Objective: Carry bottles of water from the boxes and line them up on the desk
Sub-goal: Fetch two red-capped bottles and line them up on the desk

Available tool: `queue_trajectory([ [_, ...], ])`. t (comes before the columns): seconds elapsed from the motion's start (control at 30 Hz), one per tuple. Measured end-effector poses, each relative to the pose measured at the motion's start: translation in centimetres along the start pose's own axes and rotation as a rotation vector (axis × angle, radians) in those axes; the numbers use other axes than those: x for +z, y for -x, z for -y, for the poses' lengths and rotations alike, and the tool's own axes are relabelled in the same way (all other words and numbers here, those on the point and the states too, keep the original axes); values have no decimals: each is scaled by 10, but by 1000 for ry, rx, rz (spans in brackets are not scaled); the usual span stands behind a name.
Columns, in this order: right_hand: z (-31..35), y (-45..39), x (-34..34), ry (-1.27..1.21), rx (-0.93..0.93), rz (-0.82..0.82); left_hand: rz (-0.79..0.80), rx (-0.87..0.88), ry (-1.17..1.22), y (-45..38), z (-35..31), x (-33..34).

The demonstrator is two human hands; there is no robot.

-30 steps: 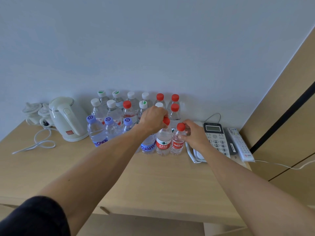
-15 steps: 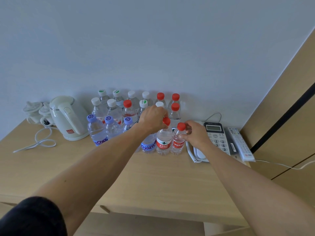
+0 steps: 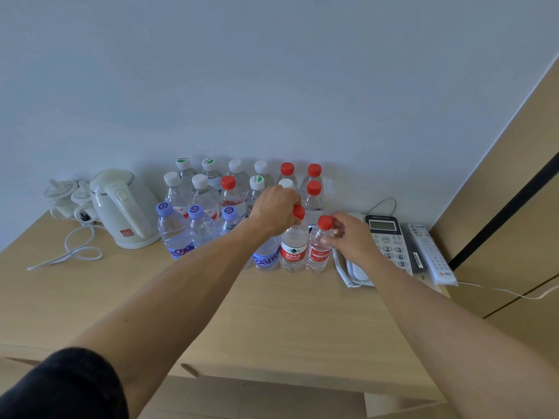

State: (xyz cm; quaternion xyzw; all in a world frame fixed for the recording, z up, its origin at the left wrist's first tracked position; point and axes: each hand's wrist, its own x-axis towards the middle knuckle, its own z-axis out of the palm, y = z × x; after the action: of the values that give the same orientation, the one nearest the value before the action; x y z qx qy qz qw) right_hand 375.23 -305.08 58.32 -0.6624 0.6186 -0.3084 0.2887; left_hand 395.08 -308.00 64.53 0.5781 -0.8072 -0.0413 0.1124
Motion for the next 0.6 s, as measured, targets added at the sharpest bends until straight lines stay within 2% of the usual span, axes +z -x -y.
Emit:
queue_trajectory([
  [0.2,0,-1,4,-29,-5,0,50,3,-11,-2,1,-5],
  [0.6,-3,1,4,-45,10,-7,44,-15,-20,0,-1,-3],
])
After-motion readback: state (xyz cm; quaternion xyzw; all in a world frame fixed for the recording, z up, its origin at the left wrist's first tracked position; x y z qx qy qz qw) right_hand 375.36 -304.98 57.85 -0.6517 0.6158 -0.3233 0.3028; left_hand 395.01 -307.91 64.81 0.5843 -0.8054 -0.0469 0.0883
